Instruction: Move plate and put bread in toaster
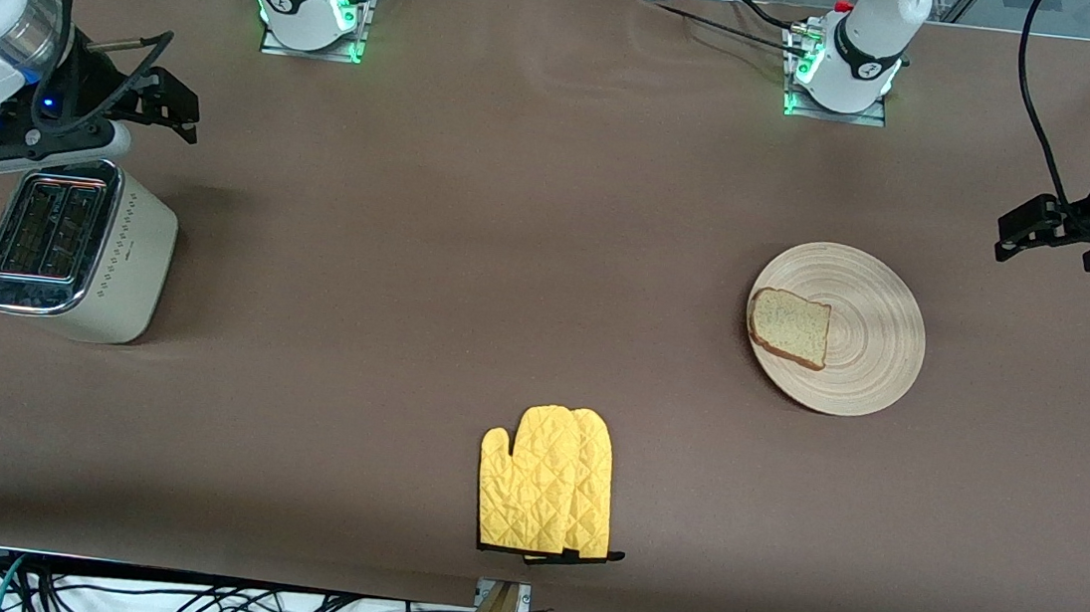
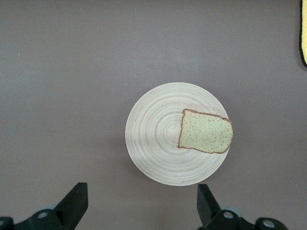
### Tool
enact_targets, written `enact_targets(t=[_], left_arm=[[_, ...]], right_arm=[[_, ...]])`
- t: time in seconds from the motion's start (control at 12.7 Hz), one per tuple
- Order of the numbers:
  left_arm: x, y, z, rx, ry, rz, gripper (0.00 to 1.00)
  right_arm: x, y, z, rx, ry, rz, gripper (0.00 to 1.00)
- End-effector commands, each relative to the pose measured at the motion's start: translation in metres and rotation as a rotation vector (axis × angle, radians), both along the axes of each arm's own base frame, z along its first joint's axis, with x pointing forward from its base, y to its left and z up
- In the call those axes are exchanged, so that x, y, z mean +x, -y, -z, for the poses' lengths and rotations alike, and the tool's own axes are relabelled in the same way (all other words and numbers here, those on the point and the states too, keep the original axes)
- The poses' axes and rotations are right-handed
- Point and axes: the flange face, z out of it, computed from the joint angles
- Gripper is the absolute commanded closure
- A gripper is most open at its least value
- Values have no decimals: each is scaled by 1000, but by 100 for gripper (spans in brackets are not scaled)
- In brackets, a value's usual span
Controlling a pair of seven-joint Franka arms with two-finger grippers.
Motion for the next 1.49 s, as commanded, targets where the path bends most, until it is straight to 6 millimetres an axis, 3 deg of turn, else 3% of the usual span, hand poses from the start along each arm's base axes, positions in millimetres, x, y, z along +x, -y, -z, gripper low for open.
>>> enact_targets(t=[0.0,0.31,0.47,0.71,0.79,0.86,1.1,1.26,1.41], left_arm=[[4,0,-8,-10,0,16,0],[4,-1,-7,-13,-3,13,0],[12,-3,10,-23,-34,10,0],[15,-20,26,-49,-82,-19,0],[14,-31,29,-112,-91,-8,0],[17,-55,42,-167,-105,32,0],[22,-136,97,-341,-121,134,0],[22,-190,159,-512,-127,90,0],[21,-224,231,-697,-109,84,0]], right_arm=[[-6,0,-3,12,-3,6,0],[-6,-2,-5,8,0,1,0],[-6,-2,-5,11,0,1,0],[-5,-1,-4,12,0,4,0],[-5,-2,-4,13,1,4,0],[-6,-2,-4,12,-2,4,0],[-6,-1,-3,10,-3,6,0],[-5,-1,-3,11,0,6,0],[-4,-1,-1,11,0,6,0]])
